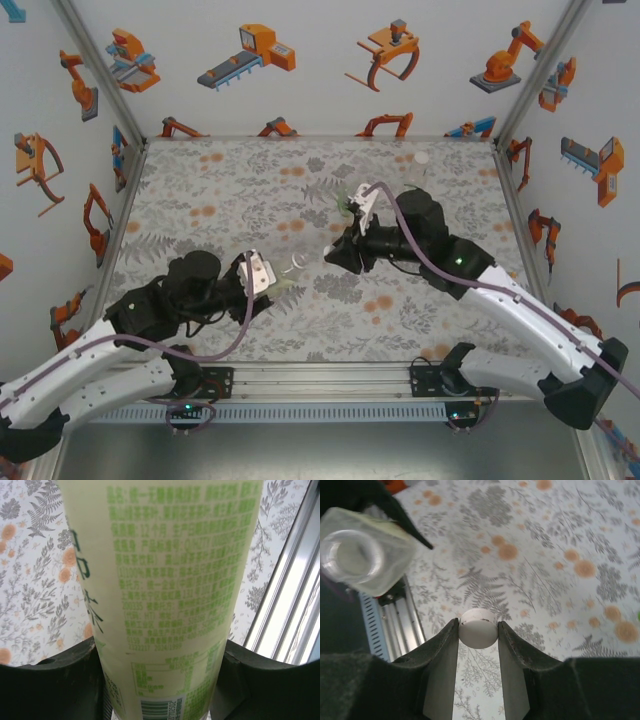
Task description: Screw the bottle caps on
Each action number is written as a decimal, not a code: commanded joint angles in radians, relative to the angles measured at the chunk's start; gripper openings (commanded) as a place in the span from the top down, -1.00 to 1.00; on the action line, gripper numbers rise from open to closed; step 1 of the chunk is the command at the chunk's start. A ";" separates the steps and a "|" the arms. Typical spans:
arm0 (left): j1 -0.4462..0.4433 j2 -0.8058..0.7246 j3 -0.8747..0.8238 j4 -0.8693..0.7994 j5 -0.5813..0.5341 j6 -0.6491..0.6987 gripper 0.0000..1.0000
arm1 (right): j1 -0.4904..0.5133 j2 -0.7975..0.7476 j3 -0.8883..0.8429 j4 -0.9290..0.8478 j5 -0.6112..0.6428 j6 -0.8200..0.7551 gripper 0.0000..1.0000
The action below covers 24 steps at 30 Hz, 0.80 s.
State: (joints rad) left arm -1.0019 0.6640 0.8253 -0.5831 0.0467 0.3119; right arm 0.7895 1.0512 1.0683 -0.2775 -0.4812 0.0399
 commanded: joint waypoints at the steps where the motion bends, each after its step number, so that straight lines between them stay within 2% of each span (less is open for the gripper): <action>1: -0.007 -0.049 0.014 -0.103 0.032 0.094 1.00 | 0.001 -0.047 0.002 0.090 -0.236 -0.083 0.90; 6: -0.007 -0.138 -0.044 -0.045 0.137 0.123 1.00 | 0.003 -0.053 0.008 0.160 -0.369 -0.109 0.89; 10: -0.007 -0.151 -0.048 -0.046 0.163 0.110 1.00 | 0.027 -0.034 0.024 0.160 -0.448 -0.215 0.89; 16: -0.007 -0.116 -0.042 -0.061 0.169 0.112 1.00 | 0.056 0.016 0.094 0.104 -0.474 -0.298 0.89; 24: -0.007 -0.045 -0.022 -0.091 0.174 0.112 1.00 | 0.086 0.048 0.123 0.093 -0.485 -0.318 0.89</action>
State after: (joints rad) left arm -1.0065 0.6113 0.7887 -0.6613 0.1894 0.4049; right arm 0.8631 1.0901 1.1610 -0.1787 -0.9314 -0.2443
